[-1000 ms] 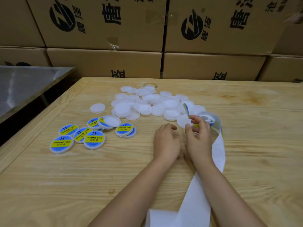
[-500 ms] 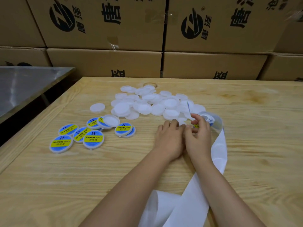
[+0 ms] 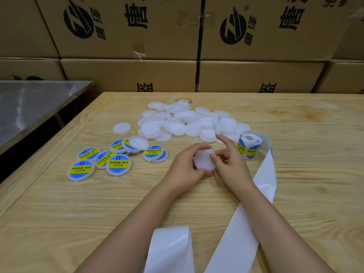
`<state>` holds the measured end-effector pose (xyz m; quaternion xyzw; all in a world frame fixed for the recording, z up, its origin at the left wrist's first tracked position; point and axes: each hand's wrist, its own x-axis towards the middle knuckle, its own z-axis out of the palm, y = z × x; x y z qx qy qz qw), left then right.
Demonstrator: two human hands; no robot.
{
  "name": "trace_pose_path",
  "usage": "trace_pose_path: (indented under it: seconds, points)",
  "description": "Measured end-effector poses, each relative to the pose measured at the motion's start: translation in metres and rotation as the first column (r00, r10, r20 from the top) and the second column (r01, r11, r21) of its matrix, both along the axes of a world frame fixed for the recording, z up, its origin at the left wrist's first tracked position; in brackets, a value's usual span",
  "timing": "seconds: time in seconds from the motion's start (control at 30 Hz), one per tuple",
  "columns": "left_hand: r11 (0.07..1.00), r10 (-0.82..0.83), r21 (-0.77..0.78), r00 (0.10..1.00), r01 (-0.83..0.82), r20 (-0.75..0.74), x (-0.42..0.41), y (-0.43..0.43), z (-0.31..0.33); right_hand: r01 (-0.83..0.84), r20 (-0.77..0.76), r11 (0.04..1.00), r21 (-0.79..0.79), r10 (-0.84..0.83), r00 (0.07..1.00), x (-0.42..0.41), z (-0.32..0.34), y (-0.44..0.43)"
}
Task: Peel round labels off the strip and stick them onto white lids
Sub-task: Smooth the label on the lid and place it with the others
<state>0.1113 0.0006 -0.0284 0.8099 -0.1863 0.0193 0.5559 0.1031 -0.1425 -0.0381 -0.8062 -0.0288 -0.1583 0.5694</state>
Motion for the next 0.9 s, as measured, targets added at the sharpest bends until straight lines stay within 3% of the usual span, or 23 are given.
trace_pose_path:
  seconds: [0.1, 0.2, 0.33, 0.5, 0.6, 0.67, 0.77, 0.9]
  points:
    - [0.981, -0.001, -0.191, 0.994, -0.019, -0.105, -0.001, 0.001, 0.0, -0.033, 0.0, 0.994, 0.103, 0.033, 0.999, 0.001, 0.002, -0.001]
    - [0.941, 0.073, -0.303, 0.966, -0.149, -0.25, 0.001, 0.006, 0.003, -0.059, -0.014, 0.974, 0.218, 0.063, 0.998, 0.001, 0.003, 0.002]
    - [0.936, 0.113, -0.294, 0.955, -0.195, -0.274, 0.002, 0.006, 0.005, -0.067, -0.032, 0.963, 0.26, 0.078, 0.996, 0.0, 0.003, 0.005]
    - [0.97, 0.124, -0.194, 0.983, -0.148, -0.133, 0.002, 0.007, 0.004, -0.056, -0.035, 0.956, 0.286, 0.069, 0.997, -0.002, 0.006, 0.004]
    - [0.93, 0.133, -0.305, 0.962, -0.204, -0.237, 0.001, 0.007, 0.005, -0.067, -0.052, 0.93, 0.362, 0.092, 0.994, -0.005, 0.01, 0.008]
    - [0.902, 0.047, -0.39, 0.94, -0.186, -0.338, 0.001, 0.008, 0.008, -0.047, -0.066, 0.911, 0.409, 0.081, 0.995, -0.005, 0.011, 0.009]
    - [0.888, -0.072, -0.445, 0.92, -0.117, -0.385, 0.0, 0.013, 0.011, -0.03, -0.071, 0.896, 0.444, 0.068, 0.995, -0.006, 0.012, 0.009]
    - [0.867, -0.072, -0.474, 0.903, -0.153, -0.423, -0.001, 0.014, 0.013, 0.04, -0.054, 0.912, 0.407, -0.019, 0.998, -0.003, 0.011, 0.006]
